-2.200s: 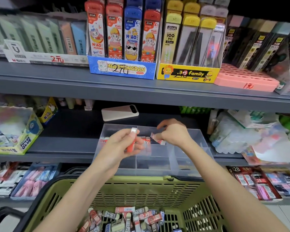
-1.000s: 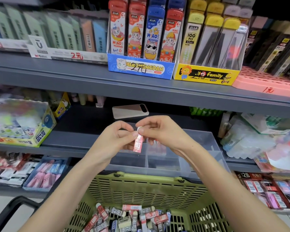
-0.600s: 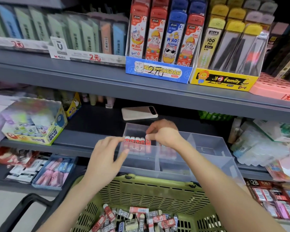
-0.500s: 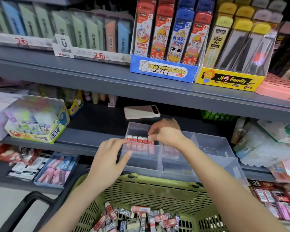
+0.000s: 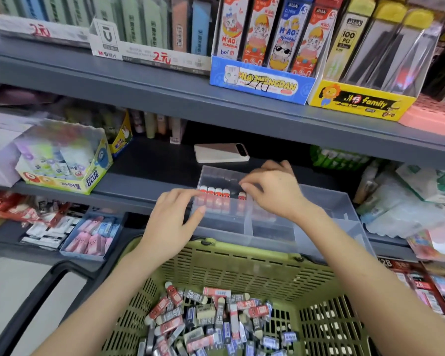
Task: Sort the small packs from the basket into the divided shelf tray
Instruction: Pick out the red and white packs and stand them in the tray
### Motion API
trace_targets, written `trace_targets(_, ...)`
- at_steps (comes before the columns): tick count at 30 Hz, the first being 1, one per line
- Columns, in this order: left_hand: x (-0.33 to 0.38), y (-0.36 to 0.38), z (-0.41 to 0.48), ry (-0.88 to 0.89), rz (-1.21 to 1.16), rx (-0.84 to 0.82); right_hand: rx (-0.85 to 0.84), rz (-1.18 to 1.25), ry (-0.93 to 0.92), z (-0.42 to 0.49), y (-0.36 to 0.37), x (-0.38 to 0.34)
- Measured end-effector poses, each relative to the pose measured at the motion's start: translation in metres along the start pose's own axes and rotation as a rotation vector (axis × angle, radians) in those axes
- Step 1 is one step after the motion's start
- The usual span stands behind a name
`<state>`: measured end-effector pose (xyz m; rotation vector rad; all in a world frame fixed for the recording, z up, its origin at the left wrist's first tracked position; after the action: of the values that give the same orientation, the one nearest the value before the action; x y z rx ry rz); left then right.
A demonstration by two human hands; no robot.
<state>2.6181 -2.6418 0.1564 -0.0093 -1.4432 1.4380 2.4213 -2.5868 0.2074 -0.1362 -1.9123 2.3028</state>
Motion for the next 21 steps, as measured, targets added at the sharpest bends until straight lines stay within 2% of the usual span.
trace_targets(3,0.003,-0.009,-0.011,0.029,0.048,0.044,0.26,0.284,-0.052,-0.049,-0.015,-0.018)
trace_targets(5,0.006,-0.015,-0.023,0.054,0.084,0.108,0.337,0.425,-0.106,-0.087,-0.012,-0.033)
trace_targets(8,0.011,-0.023,-0.046,0.102,0.128,0.254,0.243,0.512,-0.146,-0.138,0.023,-0.05)
trace_targets(10,0.014,-0.021,-0.063,0.136,0.115,0.273,0.011,0.48,-0.076,-0.162,0.066,-0.053)
trace_targets(12,0.014,-0.007,-0.078,0.158,0.078,0.171,-0.258,0.402,0.096,-0.182,0.114,-0.047)
trace_targets(14,0.007,0.019,-0.092,0.134,0.076,-0.055,-0.392,0.332,0.251,-0.197,0.15,-0.034)
trace_targets(16,-0.005,0.052,-0.104,0.14,0.136,-0.31,-0.423,0.366,0.398,-0.205,0.17,-0.021)
trace_targets(18,-0.018,0.084,-0.11,0.158,0.176,-0.487,-0.453,0.468,0.493,-0.211,0.183,-0.014)
trace_targets(21,-0.034,0.119,-0.107,0.118,0.185,-0.562,-0.525,0.607,0.486,-0.217,0.195,-0.02)
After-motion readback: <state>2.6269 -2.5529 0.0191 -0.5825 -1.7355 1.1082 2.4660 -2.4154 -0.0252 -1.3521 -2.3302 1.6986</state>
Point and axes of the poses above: each hand's wrist, its own z-axis towards the middle knuckle, its own y-axis out of the palm, x = y × z, the point moved 4 cm from there along z, towards the middle knuckle, and after that the axes turned 1 degree about -z, right-handed, at the moved point
